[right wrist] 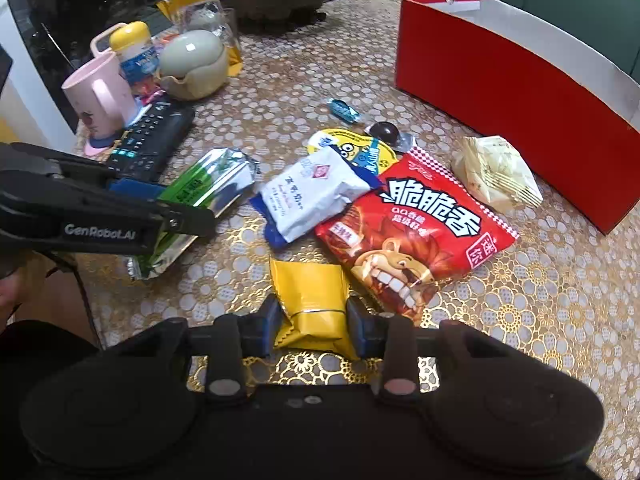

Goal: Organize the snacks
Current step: 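Carry the green and yellow packets over the red box with both tools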

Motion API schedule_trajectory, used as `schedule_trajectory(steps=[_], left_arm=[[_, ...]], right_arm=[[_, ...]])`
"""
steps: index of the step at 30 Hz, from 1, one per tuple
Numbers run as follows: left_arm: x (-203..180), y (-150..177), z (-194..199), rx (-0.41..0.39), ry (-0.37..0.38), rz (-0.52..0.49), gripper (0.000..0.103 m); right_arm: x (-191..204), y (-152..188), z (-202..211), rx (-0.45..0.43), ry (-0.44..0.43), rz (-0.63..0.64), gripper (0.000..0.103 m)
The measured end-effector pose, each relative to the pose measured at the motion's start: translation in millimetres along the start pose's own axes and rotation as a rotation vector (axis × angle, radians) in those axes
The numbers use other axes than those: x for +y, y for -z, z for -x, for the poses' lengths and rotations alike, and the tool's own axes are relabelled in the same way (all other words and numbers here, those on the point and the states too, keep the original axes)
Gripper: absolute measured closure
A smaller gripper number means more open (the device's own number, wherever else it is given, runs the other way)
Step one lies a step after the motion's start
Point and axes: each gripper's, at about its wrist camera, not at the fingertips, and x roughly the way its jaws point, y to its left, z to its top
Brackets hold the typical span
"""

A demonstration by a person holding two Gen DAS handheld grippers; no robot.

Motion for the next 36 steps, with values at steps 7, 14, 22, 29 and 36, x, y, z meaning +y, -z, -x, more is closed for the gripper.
schedule_trajectory(steps=[7, 14, 22, 29, 36], left_arm=[[-12, -6, 23, -0.038, 0.01, -0.005, 0.061], [-38, -34, 50, -0.107, 0.006, -0.059, 0.061], [-83, -89, 60, -0.186, 0.005, -0.143, 0.061], [-121, -143, 45, -0.215, -0.011, -0.207, 0.061], [-152, -190, 11, -0.205, -0.034, -0.25, 0.061]], right_arm=[[-4, -3, 30, -0.066, -0.017, -0.011, 0.069], [-28, -15, 70, -0.164, 0.002, -0.045, 0.069], [-71, -40, 106, -0.267, 0.066, -0.069, 0.069], [-120, -70, 116, -0.33, 0.13, -0.091, 0.069], [-168, -91, 103, -0.331, 0.177, -0.12, 0.069]])
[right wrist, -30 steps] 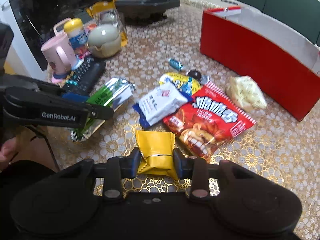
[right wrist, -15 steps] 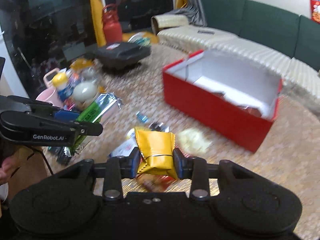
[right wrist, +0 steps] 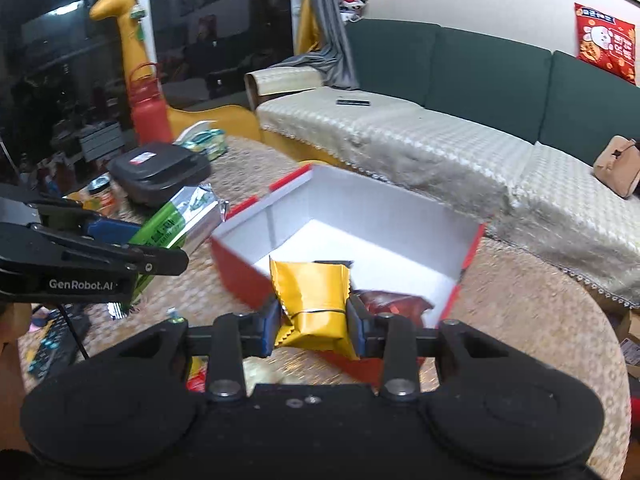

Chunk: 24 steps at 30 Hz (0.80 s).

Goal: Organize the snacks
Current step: 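Carry the green and yellow packets over the red box with both tools, then open both tools to drop the packets into the red box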

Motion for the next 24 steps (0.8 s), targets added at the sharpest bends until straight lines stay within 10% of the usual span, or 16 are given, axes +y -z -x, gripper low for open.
schedule_trajectory(steps=[24], left_arm=[[-25, -24, -129, 0.162, -0.049, -0.062, 0.062]], right_arm=[[-49, -5, -114, 0.176, 0.071, 0.0, 0.068]])
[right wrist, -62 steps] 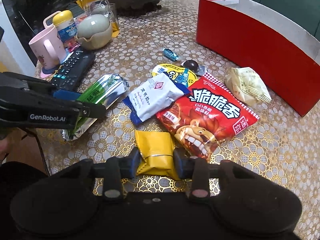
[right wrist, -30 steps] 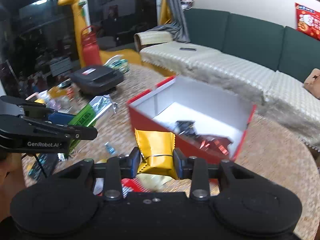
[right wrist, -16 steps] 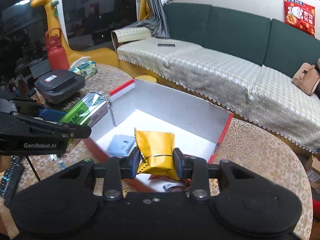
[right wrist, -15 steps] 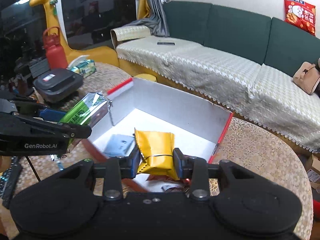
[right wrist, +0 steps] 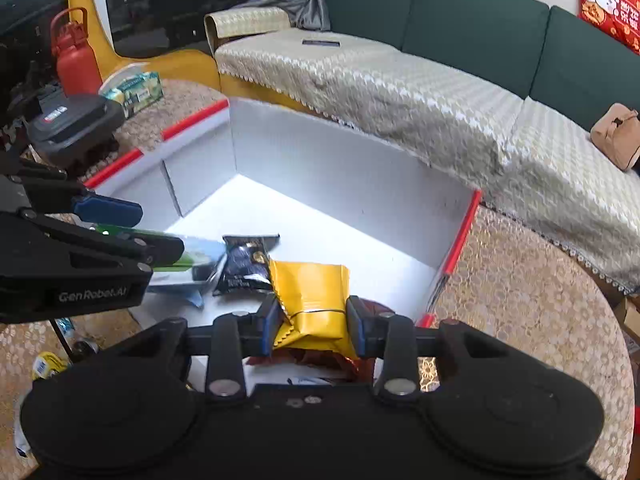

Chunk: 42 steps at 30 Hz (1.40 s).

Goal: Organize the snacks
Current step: 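Open both tools to drop the packets into the red box, then move both tools back over the remaining snacks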

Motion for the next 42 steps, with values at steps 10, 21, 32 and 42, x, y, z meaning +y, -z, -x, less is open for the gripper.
schedule_trajectory(steps=[10, 21, 32, 42], left_arm=[[1, 5, 13, -0.003, 0.015, 0.023, 0.062], [5, 16, 64, -0.054, 0.046, 0.045, 0.051], [12, 46, 127, -0.125, 0.063, 0.07, 0.037], [23, 97, 164, -0.152, 0.032, 0.097, 0.028]], right_arm=[[-1, 3, 8, 0.001, -0.034, -0.025, 0.068], [5, 7, 57, -0.057, -0.086, -0.061, 0.066], [25, 26, 111, -0.106, -0.145, -0.067, 0.063], [56, 58, 140, -0.111, -0.172, -0.034, 0.056]])
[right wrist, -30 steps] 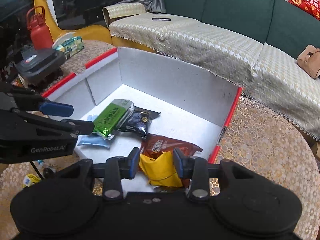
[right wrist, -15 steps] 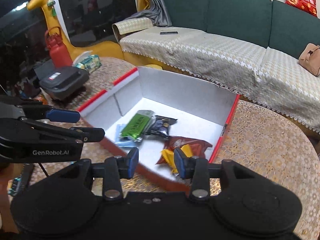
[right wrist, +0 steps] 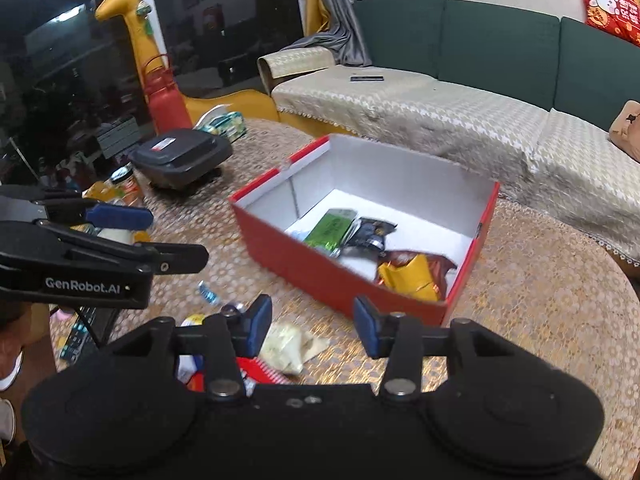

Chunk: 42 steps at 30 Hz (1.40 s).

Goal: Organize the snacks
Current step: 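Move both tools back over the remaining snacks, then grasp the white milk-biscuit packet with the left tool while the right tool grasps the red snack bag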

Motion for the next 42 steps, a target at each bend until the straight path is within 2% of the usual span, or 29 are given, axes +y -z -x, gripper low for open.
schedule_trajectory(steps=[7, 9, 10, 11, 12, 17, 22, 30, 35, 42], left_arm=[[17, 37, 14, 0.014, -0.006, 0.053, 0.02], [23, 47, 15, 0.025, 0.002, 0.074, 0.019], [26, 51, 15, 0.031, 0.006, 0.08, 0.018], [29, 57, 15, 0.037, 0.012, 0.087, 0.018], [32, 61, 15, 0.044, 0.018, 0.094, 0.018], [45, 84, 4, 0.104, 0.065, 0.069, 0.017], [54, 103, -17, 0.177, 0.115, 0.012, 0.017], [66, 116, -60, 0.277, 0.179, 0.012, 0.017], [85, 117, -82, 0.305, 0.227, 0.112, 0.017], [79, 119, -93, 0.313, 0.25, 0.069, 0.018]], right_arm=[[18, 28, 4, 0.026, -0.019, 0.003, 0.051], [21, 36, 5, 0.033, -0.026, -0.001, 0.046], [23, 39, 4, 0.035, -0.026, -0.002, 0.04], [25, 43, 5, 0.028, -0.025, -0.003, 0.014], [27, 47, 8, 0.009, -0.017, -0.002, 0.001], [34, 61, 3, 0.035, -0.025, -0.006, 0.0], [37, 78, -12, 0.099, -0.024, -0.058, 0.0], [43, 91, -29, 0.159, -0.027, -0.067, 0.0], [42, 93, -37, 0.181, -0.032, -0.075, 0.0], [42, 92, -46, 0.198, -0.031, -0.091, 0.001]])
